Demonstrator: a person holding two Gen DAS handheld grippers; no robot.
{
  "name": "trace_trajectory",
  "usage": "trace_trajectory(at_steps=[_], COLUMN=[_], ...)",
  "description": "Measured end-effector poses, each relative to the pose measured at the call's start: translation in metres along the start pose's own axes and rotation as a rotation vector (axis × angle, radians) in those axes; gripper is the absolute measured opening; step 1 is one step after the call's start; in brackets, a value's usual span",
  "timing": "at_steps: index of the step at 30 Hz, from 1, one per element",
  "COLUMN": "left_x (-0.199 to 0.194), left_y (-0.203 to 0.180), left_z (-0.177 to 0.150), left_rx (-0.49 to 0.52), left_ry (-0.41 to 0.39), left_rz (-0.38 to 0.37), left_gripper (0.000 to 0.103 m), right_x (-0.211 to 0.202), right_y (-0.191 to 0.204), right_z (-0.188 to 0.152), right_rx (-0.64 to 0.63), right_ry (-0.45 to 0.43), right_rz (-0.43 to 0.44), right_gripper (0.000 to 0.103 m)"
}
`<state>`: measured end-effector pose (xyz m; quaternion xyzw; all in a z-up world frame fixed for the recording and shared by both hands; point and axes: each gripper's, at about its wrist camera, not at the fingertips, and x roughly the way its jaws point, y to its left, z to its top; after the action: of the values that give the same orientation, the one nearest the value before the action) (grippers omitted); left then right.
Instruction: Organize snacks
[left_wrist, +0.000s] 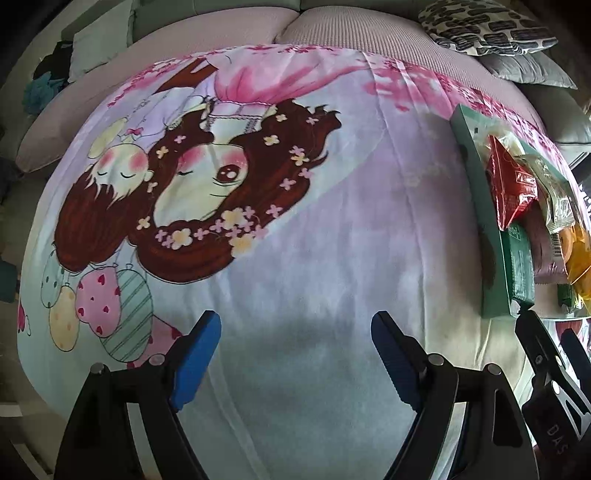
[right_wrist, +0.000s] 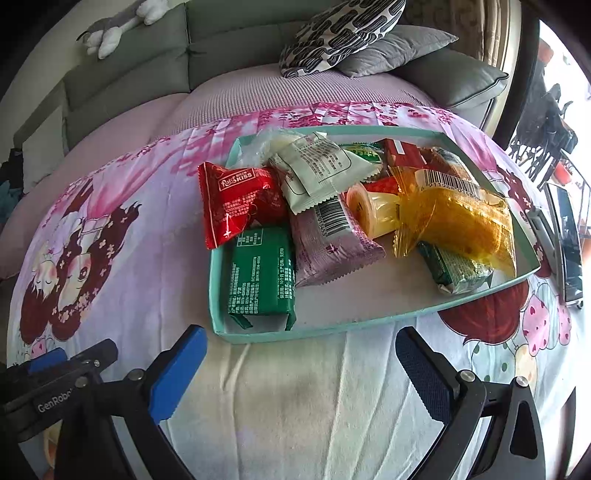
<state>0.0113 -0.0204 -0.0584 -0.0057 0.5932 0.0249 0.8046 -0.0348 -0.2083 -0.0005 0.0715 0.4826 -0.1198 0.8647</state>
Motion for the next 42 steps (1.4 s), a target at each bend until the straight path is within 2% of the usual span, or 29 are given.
trace_trajectory(at_steps=[9, 21, 42], left_x=[0.004, -0.017, -0.014], left_y=[-0.01, -0.03, -0.016], left_z=[0.002, 0.005, 0.005], left_rx=[0.027, 0.094, 0.062], left_ry=[0.016, -0.043, -0.026], left_rz=[-0.032, -0.005, 0.028], left_gripper=[0.084, 0.084, 0.084], right_x=[0.003, 0.008, 0.004], right_y=[-0.009, -0.013, -0.016], right_z=[0.0, 0.001, 0.002], right_rx=[0.019, 0.014, 0.035], right_ry=[0.0, 0.017, 0.006], right_rz=[-0.046, -0.068, -0.075], right_gripper=[0.103, 0.103, 0.103])
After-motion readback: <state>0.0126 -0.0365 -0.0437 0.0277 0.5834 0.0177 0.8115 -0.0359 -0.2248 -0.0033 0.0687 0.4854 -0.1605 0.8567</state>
